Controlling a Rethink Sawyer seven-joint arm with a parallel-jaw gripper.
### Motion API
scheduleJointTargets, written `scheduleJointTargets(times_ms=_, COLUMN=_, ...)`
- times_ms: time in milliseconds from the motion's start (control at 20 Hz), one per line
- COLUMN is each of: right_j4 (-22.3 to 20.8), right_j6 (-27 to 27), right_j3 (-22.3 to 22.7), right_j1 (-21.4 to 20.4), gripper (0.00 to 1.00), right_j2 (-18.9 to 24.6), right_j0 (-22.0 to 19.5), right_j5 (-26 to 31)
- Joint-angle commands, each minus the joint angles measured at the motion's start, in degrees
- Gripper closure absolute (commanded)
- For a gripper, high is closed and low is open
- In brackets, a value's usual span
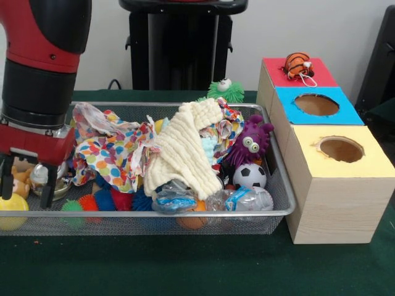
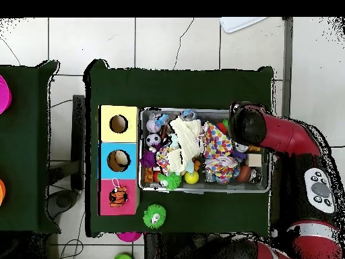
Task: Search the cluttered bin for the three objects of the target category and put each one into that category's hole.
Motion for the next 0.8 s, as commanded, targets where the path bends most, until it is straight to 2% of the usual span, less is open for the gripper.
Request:
scheduleJointTargets(times_ms=50, right_j4=-2.13, right_j6=3.48, right_j3=3.94, right_j1=2.53, gripper=0.00, right_j2=-0.30, right_j0=-0.94, right_j5=3.16)
scheduleJointTargets(times_ms=800, right_j4=-2.58, right_j6=0.48, right_j3=3.32, right_j1=2.65, gripper=0.00, right_j2=-2.96, right_j0=-0.90, right_j5=7.63)
